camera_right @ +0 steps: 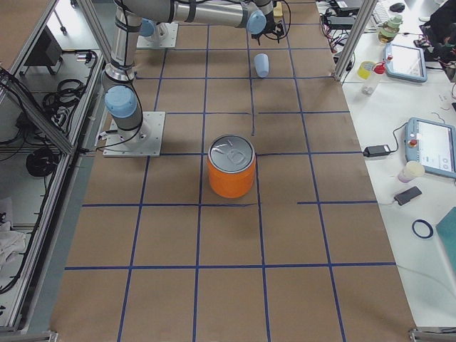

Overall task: Flip cup
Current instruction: 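Tip the cup onto its side and release it with the right gripper, then raise the right gripper away while the left gripper reaches toward the cup, then close the left gripper on the rim of the lying cup, then lift the cup with the left gripper and rotate it upright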

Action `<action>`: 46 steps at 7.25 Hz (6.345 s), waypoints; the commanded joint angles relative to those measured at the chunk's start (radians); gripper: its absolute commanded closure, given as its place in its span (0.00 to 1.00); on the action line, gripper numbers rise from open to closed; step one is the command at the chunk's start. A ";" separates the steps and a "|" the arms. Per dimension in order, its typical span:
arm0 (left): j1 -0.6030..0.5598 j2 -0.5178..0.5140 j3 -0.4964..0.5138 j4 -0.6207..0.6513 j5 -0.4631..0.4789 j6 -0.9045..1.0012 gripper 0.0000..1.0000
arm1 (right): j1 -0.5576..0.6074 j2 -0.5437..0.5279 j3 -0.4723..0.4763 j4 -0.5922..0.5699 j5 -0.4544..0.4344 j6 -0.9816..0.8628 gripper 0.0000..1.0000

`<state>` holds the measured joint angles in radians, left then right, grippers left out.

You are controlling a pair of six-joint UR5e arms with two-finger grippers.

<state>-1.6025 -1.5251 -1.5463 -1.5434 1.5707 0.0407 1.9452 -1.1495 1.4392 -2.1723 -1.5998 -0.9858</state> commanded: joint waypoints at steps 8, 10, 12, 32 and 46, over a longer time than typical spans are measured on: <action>0.164 -0.203 -0.207 0.298 -0.558 0.174 0.00 | -0.285 -0.394 0.033 0.538 -0.005 0.674 0.00; 0.164 -0.286 -0.228 0.312 -0.746 0.211 0.00 | -0.285 -0.403 0.035 0.546 -0.003 0.948 0.00; 0.164 -0.370 -0.239 0.399 -0.816 0.212 0.00 | -0.285 -0.415 0.036 0.581 -0.002 1.071 0.00; 0.127 -0.655 -0.258 0.649 -1.051 0.070 0.64 | -0.289 -0.415 0.049 0.577 0.006 1.064 0.00; 0.082 -0.458 -0.084 0.677 -0.393 -0.324 1.00 | -0.290 -0.417 0.047 0.569 0.014 1.064 0.00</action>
<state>-1.5117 -2.0043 -1.6365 -0.8282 0.9868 -0.3840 1.6552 -1.5656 1.4865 -1.6030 -1.5861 0.0782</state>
